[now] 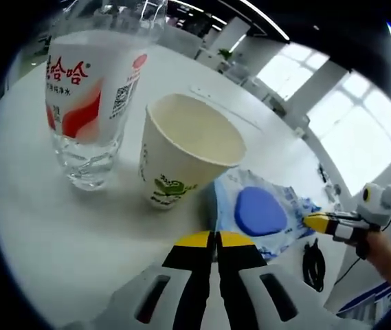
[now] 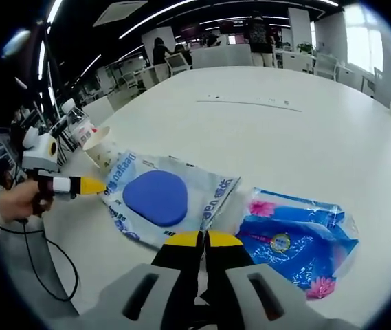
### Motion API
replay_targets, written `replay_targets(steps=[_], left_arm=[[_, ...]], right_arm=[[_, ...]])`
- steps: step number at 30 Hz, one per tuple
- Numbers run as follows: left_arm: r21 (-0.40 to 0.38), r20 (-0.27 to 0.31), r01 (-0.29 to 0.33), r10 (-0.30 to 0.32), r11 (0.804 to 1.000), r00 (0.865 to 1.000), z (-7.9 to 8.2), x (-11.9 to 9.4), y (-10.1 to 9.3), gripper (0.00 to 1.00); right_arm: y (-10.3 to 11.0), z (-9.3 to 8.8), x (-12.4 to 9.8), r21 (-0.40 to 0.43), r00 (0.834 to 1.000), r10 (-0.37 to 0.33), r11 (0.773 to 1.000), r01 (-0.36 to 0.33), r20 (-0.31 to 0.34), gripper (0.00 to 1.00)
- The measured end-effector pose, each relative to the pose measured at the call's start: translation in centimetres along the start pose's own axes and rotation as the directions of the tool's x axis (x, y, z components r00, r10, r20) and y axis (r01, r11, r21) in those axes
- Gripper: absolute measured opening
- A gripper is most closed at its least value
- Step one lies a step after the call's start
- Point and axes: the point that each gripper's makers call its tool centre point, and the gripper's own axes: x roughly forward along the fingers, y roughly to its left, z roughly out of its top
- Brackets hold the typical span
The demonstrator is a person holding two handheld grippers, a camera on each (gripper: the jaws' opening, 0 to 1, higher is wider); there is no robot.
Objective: Arrange the tabletop items into an orderly group along one side of the table until the central work area is clear of visible clutter.
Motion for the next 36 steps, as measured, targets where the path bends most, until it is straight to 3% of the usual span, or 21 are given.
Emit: replay_targets(steps=[19,36], left_arm=[[-0.012,0.042,0.014,-0.014,1.0,0.999,0.4,-0.1,0.2,0.02],[0.03,0.066,0.022,-0.024,0.999,0.998,0.6,-0.7,0.0,0.16]], right_arm=[[-0.5,0.1,-0.3,-0.006,1.0,-0.023,1.0,0.023,0.013,0.01],[0.1,0.0,-1.5,-0.008,0.999,-0.024,1.0,0.024,0.029,0.08]])
